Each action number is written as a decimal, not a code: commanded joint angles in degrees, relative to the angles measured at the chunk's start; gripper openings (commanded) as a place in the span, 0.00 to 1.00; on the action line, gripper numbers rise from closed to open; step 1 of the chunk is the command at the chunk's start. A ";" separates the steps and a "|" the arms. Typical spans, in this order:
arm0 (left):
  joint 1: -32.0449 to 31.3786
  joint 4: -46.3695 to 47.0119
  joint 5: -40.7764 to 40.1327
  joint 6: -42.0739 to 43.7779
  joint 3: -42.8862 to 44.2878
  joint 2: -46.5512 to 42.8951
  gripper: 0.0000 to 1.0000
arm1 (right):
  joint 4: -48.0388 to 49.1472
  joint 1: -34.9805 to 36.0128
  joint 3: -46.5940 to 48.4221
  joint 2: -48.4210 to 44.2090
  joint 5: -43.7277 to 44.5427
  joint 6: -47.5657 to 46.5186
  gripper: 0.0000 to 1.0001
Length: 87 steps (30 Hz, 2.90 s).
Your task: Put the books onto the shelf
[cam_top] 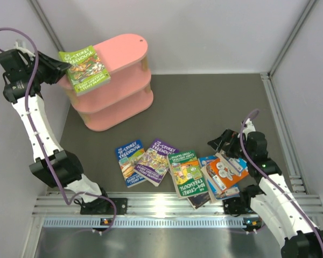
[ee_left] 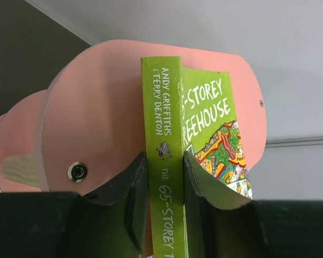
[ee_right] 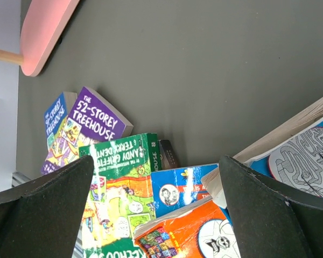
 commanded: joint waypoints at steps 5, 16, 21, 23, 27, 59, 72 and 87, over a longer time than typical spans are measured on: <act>0.98 0.19 -8.64 5.00 1.96 2.32 0.00 | 4.41 0.77 -1.10 1.15 -0.88 -1.09 1.00; 0.98 1.24 -9.78 5.35 3.37 5.58 0.00 | 7.93 0.77 -1.80 6.25 -0.97 -1.18 1.00; 0.98 1.68 -10.32 5.79 2.93 5.92 0.00 | 9.51 0.86 -1.80 7.74 -1.41 -0.83 1.00; 0.98 1.68 -11.54 5.96 2.84 5.84 0.00 | 9.86 0.94 -1.89 8.00 -1.50 -0.57 1.00; 0.98 2.38 -12.16 5.96 2.05 5.84 0.00 | 10.39 1.21 -1.98 8.44 -1.59 -0.39 1.00; 1.33 0.54 -24.56 9.84 0.13 -12.43 0.99 | 6.79 1.65 -2.24 3.09 -1.41 -0.92 1.00; -2.18 3.70 -9.09 2.81 -30.97 -40.62 0.99 | 3.01 9.11 1.36 -2.71 2.71 -1.53 1.00; -31.40 12.32 -16.70 0.51 -66.06 -46.65 0.99 | 10.39 36.09 8.82 14.59 19.42 4.71 1.00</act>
